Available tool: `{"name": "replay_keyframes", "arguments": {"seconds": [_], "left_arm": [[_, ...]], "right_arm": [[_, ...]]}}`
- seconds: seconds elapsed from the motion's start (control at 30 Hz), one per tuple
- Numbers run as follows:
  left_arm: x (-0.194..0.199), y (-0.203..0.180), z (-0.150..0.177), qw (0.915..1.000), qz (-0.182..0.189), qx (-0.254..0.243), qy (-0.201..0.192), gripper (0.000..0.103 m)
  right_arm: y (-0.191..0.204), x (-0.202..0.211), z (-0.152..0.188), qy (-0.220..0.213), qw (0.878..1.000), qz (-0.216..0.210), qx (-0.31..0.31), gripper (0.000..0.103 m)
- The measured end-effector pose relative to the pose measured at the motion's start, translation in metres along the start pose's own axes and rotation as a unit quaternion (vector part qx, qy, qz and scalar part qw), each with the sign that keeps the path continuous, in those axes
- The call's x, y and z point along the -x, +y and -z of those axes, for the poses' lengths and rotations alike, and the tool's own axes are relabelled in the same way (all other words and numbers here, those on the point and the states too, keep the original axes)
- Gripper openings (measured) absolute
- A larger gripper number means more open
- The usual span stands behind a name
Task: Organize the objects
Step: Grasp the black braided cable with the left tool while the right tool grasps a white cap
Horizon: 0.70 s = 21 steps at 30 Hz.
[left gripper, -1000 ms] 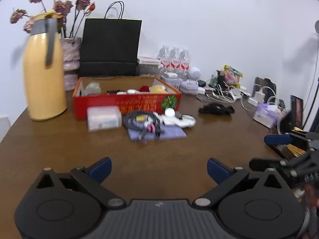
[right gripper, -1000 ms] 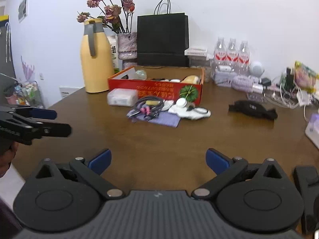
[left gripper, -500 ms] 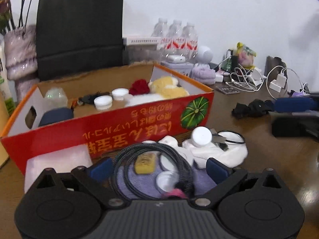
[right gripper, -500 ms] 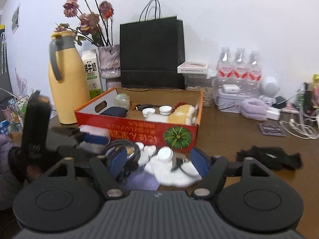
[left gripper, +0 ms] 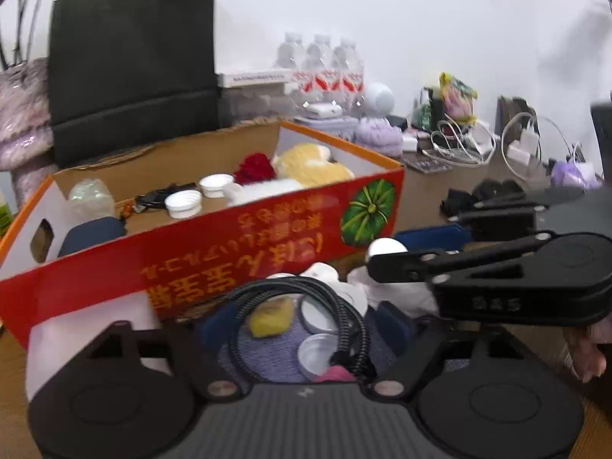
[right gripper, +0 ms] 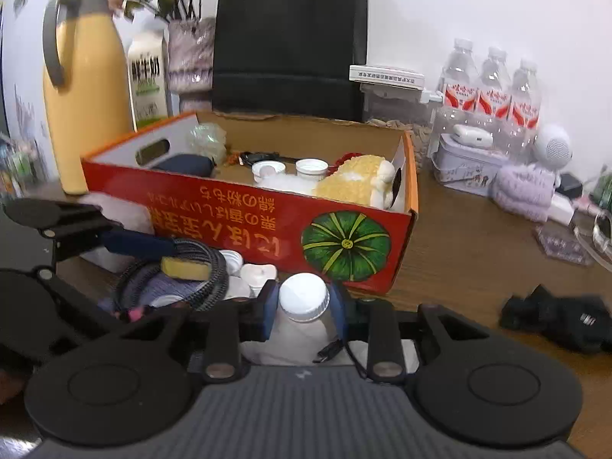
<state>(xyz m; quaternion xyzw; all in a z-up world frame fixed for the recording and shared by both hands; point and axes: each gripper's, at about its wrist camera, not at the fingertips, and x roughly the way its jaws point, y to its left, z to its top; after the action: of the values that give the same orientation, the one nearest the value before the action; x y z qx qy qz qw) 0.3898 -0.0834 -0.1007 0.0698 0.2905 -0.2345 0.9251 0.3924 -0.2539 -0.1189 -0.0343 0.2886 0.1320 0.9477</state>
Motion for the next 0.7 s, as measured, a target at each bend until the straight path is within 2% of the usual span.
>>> {"name": "replay_keyframes", "arguments": {"seconds": [0.03, 0.1, 0.13, 0.2, 0.27, 0.37, 0.4, 0.43, 0.57, 0.67, 0.7], "left_arm": [[0.001, 0.001, 0.000, 1.0000, 0.002, 0.004, -0.002, 0.057], [0.001, 0.002, 0.002, 0.9994, 0.020, 0.024, 0.012, 0.047], [0.004, 0.002, 0.003, 0.9993, 0.020, 0.029, 0.010, 0.034], [0.012, -0.005, 0.006, 0.9995, 0.005, 0.025, 0.020, 0.027], [0.027, -0.011, 0.012, 0.9993, 0.004, 0.027, 0.024, 0.026], [0.060, -0.023, 0.027, 0.9985, 0.020, 0.041, 0.030, 0.023], [0.075, -0.028, 0.034, 0.9981, 0.031, 0.045, 0.027, 0.017], [0.088, -0.033, 0.040, 0.9982, 0.035, 0.045, 0.023, 0.014], [0.143, -0.057, 0.068, 0.9984, 0.041, 0.033, 0.019, 0.014], [0.171, -0.071, 0.090, 0.9978, 0.061, 0.004, 0.027, 0.018], [0.176, -0.075, 0.097, 0.9980, 0.058, -0.007, 0.023, 0.028]], "right_arm": [[-0.002, 0.002, 0.001, -0.006, 1.000, -0.007, -0.010, 0.030], [-0.005, 0.009, -0.001, -0.018, 1.000, -0.009, -0.015, 0.030], [-0.005, 0.012, -0.003, -0.028, 0.999, -0.008, -0.016, 0.030], [-0.004, 0.023, -0.003, -0.043, 0.999, -0.013, -0.022, 0.030], [-0.004, 0.037, -0.002, -0.057, 0.998, -0.014, -0.028, 0.030], [0.001, 0.065, 0.007, -0.073, 0.996, -0.016, -0.040, 0.030], [0.004, 0.074, 0.011, -0.074, 0.996, -0.018, -0.046, 0.030], [0.007, 0.084, 0.017, -0.074, 0.996, -0.022, -0.052, 0.030], [0.024, 0.118, 0.046, -0.048, 0.996, -0.043, -0.065, 0.030], [0.044, 0.134, 0.071, -0.012, 0.996, -0.068, -0.056, 0.030], [0.052, 0.137, 0.080, -0.001, 0.996, -0.075, -0.048, 0.030]]}}
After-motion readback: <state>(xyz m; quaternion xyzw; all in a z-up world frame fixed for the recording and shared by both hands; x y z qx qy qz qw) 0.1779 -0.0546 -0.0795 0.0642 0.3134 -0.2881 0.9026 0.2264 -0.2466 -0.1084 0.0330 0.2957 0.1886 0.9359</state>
